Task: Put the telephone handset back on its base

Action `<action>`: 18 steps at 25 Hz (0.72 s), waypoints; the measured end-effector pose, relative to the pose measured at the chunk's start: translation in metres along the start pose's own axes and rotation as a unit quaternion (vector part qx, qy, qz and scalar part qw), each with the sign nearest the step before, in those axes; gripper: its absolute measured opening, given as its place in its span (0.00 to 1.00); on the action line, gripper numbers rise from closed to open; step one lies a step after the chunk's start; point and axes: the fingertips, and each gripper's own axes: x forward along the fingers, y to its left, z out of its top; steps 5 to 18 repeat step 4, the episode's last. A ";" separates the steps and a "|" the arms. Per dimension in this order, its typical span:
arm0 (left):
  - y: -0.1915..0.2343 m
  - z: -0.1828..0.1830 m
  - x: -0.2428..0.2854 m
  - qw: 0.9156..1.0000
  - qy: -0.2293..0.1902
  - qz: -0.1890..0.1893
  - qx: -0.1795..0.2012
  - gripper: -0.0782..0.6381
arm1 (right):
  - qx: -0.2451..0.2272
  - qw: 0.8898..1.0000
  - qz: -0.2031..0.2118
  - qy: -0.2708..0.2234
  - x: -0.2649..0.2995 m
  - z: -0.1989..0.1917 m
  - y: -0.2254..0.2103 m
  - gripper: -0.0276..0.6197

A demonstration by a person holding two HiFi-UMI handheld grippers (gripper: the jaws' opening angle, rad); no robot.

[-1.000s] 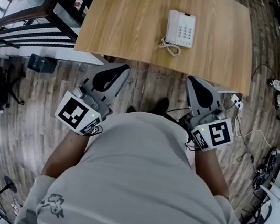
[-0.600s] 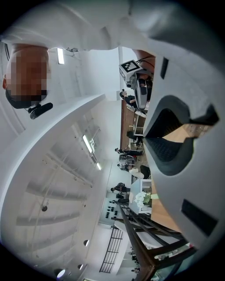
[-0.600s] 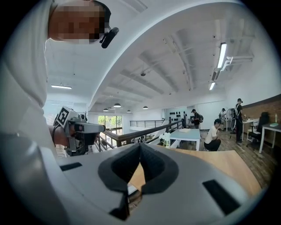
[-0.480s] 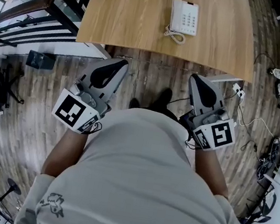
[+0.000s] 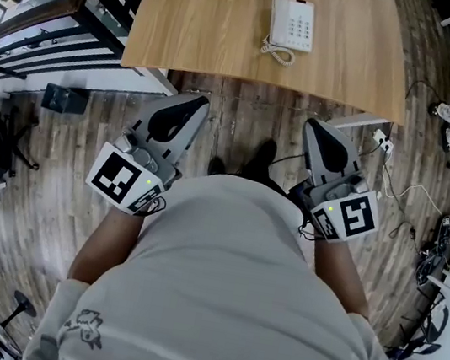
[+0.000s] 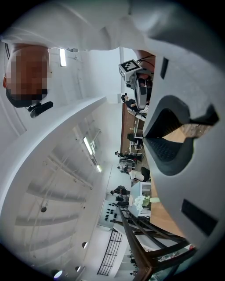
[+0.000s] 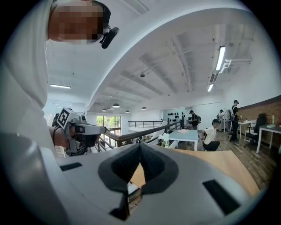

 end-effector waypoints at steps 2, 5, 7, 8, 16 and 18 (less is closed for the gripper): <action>-0.003 0.000 0.001 1.000 0.000 -0.001 -0.001 0.12 | 0.001 1.000 -0.002 -0.001 -0.004 0.001 -0.001 0.05; -0.006 -0.001 0.001 1.000 0.001 -0.001 -0.002 0.12 | 0.001 1.000 -0.004 -0.001 -0.007 0.001 -0.003 0.05; -0.006 -0.001 0.001 1.000 0.001 -0.001 -0.002 0.12 | 0.001 1.000 -0.004 -0.001 -0.007 0.001 -0.003 0.05; -0.006 -0.001 0.001 1.000 0.001 -0.001 -0.002 0.12 | 0.001 1.000 -0.004 -0.001 -0.007 0.001 -0.003 0.05; -0.006 -0.001 0.001 1.000 0.001 -0.001 -0.002 0.12 | 0.001 1.000 -0.004 -0.001 -0.007 0.001 -0.003 0.05; -0.006 -0.001 0.001 1.000 0.001 -0.001 -0.002 0.12 | 0.001 1.000 -0.004 -0.001 -0.007 0.001 -0.003 0.05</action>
